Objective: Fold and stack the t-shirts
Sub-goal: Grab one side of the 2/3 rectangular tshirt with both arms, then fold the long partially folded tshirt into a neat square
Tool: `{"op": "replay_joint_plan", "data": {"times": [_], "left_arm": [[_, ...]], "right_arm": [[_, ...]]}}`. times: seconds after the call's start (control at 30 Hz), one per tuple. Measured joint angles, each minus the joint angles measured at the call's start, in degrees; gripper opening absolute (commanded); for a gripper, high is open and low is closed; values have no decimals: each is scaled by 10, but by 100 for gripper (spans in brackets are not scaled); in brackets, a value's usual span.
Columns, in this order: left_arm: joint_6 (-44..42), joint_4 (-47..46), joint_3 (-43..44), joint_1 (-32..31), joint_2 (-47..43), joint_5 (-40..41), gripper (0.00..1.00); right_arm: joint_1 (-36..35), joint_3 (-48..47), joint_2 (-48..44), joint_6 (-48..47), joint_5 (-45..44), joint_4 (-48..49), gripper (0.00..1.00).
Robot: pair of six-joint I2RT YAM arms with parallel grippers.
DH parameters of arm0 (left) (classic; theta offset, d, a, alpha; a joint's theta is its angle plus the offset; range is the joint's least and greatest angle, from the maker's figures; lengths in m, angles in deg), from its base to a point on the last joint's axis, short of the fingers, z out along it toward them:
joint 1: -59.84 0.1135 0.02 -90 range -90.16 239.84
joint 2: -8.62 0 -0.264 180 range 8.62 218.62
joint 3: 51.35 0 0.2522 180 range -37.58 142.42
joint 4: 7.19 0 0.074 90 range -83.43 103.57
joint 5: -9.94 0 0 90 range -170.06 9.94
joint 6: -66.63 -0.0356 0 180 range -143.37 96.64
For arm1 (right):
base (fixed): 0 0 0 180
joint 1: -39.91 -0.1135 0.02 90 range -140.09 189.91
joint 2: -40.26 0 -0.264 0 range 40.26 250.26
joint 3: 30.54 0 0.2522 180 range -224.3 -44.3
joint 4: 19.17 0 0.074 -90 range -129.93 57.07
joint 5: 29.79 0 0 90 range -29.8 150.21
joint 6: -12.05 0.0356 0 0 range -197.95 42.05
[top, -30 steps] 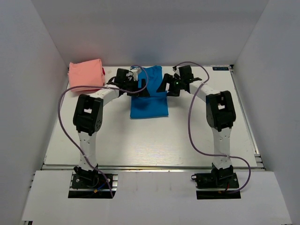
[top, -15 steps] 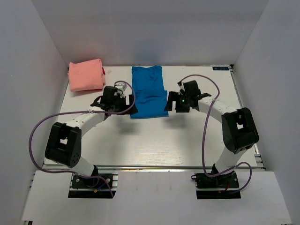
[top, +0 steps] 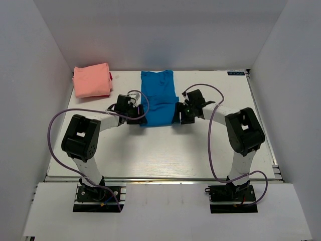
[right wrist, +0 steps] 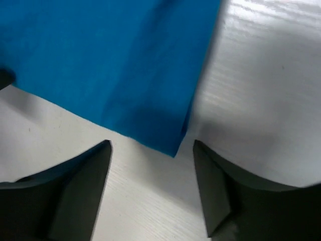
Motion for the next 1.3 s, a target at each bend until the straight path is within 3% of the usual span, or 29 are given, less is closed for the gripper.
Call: {"op": "replay_joint_plan", "data": {"times": [0.03, 0.13, 0.2, 0.23, 0.3, 0.57, 0.9, 1.07, 1.3], "left_arm": [[-2, -8, 2, 0, 6, -4, 59], [-2, -25, 1, 0, 17, -23, 39], [-4, -32, -3, 0, 21, -35, 20], [-4, -37, -9, 0, 21, -39, 12], [-2, -47, -20, 0, 21, -50, 0], [7, -56, -68, -4, -16, -87, 0], [39, 53, -178, -44, -258, -170, 0], [65, 112, -172, -52, -348, -185, 0], [103, 160, -103, -50, -364, -164, 0]], "right_arm": [[0, -3, 5, 3, 4, 3, 54], [0, -4, 16, 8, 9, 10, 36], [0, -3, 18, 14, 8, 9, 17], [0, 0, 18, 15, 8, 10, 0], [-1, 6, 18, 16, 8, 13, 0], [-6, 54, -19, 18, 9, 26, 0], [-36, 162, -264, 21, 51, -50, 0], [-49, 152, -341, 22, 74, -81, 0], [-49, 62, -321, 32, 88, -122, 0]]}}
